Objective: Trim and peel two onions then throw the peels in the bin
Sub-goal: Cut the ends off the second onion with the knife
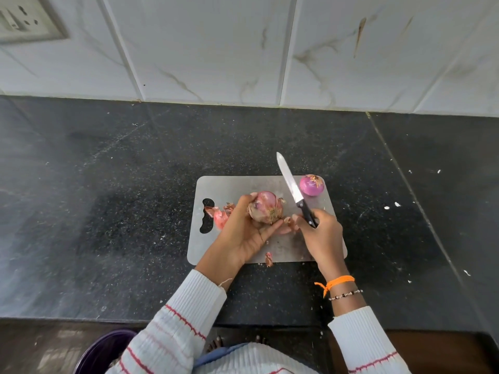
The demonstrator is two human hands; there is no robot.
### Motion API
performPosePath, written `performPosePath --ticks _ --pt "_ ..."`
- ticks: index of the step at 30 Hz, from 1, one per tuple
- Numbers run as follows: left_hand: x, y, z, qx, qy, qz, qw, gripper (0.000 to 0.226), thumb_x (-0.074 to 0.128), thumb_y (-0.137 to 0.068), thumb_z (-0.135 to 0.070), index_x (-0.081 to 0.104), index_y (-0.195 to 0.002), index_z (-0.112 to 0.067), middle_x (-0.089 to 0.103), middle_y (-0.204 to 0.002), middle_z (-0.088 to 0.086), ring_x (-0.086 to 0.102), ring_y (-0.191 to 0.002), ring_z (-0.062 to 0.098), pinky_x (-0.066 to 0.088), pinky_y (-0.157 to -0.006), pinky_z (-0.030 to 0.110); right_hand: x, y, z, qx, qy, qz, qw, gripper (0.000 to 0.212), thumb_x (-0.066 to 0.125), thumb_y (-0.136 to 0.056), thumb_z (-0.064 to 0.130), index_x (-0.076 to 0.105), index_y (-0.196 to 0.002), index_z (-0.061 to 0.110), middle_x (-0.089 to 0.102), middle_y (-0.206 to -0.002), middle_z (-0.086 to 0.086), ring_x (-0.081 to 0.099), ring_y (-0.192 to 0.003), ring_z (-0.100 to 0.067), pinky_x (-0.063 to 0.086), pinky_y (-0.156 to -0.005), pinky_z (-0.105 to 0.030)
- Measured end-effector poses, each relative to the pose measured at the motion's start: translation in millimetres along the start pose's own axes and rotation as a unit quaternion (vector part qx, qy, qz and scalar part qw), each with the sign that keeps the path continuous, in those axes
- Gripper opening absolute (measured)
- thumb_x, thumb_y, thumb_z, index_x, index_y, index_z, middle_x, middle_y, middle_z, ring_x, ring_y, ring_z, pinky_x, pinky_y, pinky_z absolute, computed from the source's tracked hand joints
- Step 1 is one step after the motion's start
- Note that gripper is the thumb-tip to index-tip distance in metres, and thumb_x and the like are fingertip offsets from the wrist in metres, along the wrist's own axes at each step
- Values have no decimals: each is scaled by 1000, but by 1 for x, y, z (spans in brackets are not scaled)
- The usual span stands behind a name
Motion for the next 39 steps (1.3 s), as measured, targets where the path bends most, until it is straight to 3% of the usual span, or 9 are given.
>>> performPosePath --ticks 4,8,14,17,21,26,30,34,39 --pt "4 -1 1 -22 18 24 999 39 43 -96 -31 58 -103 5 68 -92 26 66 -86 38 54 -75 41 3 3 11 -8 -34 -9 999 27 59 -89 22 53 -64 16 54 -70 -3 49 -66 -14 31 -54 -16" --pt "-1 -7 1 -29 8 16 999 45 42 -96 -36 53 -114 3 59 -113 28 56 -110 42 52 -86 47 2 11 23 4 -74 8 997 27 53 -92 21 55 -68 10 56 -71 -2 51 -68 -13 37 -58 -18" --pt "4 -7 -13 89 -169 13 982 27 57 -88 -13 53 -114 -5 65 -94 11 68 -76 16 59 -67 28 -3 20 35 18 -115 33 993 15 49 -94 17 62 -87 16 58 -70 10 51 -64 -2 39 -60 -23" --pt "5 -10 -19 210 -339 -32 917 27 55 -92 -14 50 -118 -20 63 -99 2 67 -80 9 56 -67 24 -8 26 40 0 -80 44 996 26 47 -95 11 61 -114 22 63 -99 13 55 -86 0 44 -78 -14" --pt "6 -19 -21 302 -519 -68 797 30 42 -95 -18 51 -119 -32 54 -114 -2 49 -111 15 42 -100 38 -16 46 40 -41 -10 43 998 49 47 -94 5 40 -140 19 48 -125 15 40 -109 9 22 -84 10" --pt "9 -22 -23 327 -588 -92 734 32 43 -94 -9 51 -122 -22 43 -124 5 35 -105 8 29 -96 20 -17 75 39 -78 57 35 995 49 48 -94 7 40 -140 20 58 -124 1 54 -108 -8 31 -87 2" --pt "5 -26 -24 326 -629 -128 694 31 42 -95 -13 50 -124 -20 47 -123 10 42 -111 26 31 -96 31 -9 86 40 -83 111 47 989 53 45 -94 10 32 -144 27 58 -107 -2 59 -93 -18 52 -79 -32" --pt "2 -23 -32 338 -613 -132 702 29 38 -98 -13 49 -124 -11 48 -124 11 43 -112 19 26 -86 15 2 87 41 -75 154 78 982 57 44 -95 11 25 -146 28 52 -105 -1 59 -85 -22 53 -71 -36" --pt "-2 -24 -35 337 -600 -145 711 29 37 -98 -12 49 -124 -8 51 -125 10 46 -115 19 30 -94 19 -5 81 43 -65 167 62 982 59 46 -93 9 24 -146 23 51 -97 -3 57 -71 -22 53 -61 -38"
Point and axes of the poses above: each hand's wrist, its own y-axis away from the middle knuckle, its own x-axis out of the palm, z = x × y, the point moved 7 cm from there along -y, towards the middle knuckle
